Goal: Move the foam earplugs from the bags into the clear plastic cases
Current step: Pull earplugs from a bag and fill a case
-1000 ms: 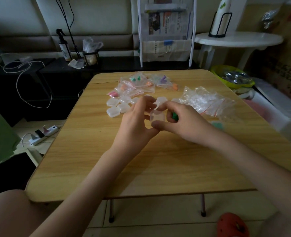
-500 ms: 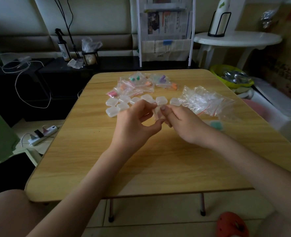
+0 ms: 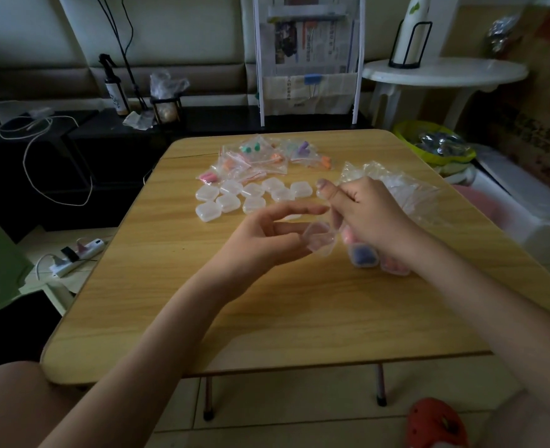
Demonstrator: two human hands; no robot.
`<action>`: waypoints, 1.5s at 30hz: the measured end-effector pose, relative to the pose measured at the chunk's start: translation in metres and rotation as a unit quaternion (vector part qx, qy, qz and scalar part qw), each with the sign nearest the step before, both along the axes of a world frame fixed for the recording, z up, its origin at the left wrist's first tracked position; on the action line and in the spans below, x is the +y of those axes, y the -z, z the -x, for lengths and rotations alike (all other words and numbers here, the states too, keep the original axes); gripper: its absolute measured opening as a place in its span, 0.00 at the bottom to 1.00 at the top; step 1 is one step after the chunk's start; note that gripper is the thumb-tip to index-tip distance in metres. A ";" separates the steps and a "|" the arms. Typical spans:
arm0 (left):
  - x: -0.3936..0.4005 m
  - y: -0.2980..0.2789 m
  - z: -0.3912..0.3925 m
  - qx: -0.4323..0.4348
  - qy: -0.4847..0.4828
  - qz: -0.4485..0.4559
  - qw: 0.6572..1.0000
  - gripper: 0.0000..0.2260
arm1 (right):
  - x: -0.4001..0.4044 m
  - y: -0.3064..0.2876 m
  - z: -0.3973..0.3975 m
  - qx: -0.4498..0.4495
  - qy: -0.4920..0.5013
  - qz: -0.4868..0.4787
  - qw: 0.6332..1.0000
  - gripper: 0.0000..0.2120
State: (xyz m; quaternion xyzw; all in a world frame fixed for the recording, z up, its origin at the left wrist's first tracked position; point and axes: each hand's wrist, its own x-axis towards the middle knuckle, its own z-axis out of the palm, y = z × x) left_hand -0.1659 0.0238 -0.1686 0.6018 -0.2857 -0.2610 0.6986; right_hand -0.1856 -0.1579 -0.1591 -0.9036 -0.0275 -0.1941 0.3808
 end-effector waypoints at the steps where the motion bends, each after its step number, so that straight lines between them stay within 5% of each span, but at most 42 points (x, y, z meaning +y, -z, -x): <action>1: -0.001 0.000 0.000 0.007 -0.002 -0.005 1.000 0.17 | 0.002 0.000 0.001 0.015 -0.001 -0.010 1.000 0.28; 11: 0.004 0.011 -0.014 0.017 -0.167 -0.051 0.985 0.20 | 0.000 -0.005 -0.005 0.120 -0.028 -0.277 0.953 0.12; 23: 0.000 0.013 -0.016 -0.017 -0.164 -0.062 0.984 0.21 | 0.011 -0.003 0.000 0.034 -0.075 -0.209 0.975 0.07; 38: -0.001 0.015 -0.018 -0.019 -0.141 -0.034 0.989 0.20 | 0.015 0.000 0.002 0.034 -0.105 -0.219 0.970 0.09; 45: -0.001 0.015 -0.016 -0.024 -0.124 -0.035 0.991 0.19 | 0.018 0.001 0.001 0.017 -0.095 -0.099 0.990 0.11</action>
